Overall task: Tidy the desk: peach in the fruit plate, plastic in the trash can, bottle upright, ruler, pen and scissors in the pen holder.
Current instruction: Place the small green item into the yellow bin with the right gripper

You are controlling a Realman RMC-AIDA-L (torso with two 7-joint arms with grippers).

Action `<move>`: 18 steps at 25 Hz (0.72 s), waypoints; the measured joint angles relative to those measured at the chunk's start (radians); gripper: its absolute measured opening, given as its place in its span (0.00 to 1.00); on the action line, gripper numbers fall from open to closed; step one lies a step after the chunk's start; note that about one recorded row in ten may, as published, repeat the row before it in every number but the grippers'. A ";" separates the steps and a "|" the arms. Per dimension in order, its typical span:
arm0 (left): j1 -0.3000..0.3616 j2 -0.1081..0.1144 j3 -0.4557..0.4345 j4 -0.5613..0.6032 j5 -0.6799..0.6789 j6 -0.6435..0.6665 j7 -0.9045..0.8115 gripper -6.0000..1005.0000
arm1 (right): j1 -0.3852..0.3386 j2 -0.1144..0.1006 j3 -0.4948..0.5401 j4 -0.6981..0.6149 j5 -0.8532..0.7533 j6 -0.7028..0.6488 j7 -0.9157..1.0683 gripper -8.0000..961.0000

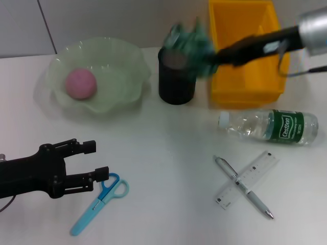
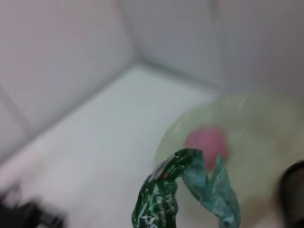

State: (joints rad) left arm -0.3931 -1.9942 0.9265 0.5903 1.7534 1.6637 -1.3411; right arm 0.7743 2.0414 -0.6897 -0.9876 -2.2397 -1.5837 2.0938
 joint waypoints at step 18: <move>-0.002 0.002 0.000 -0.002 -0.003 0.001 -0.006 0.77 | -0.022 -0.002 0.007 -0.018 -0.224 0.451 0.077 0.13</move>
State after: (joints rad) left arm -0.3955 -1.9926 0.9265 0.5887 1.7504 1.6647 -1.3474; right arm 0.7526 2.0397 -0.6831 -1.0060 -2.4637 -1.1327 2.1712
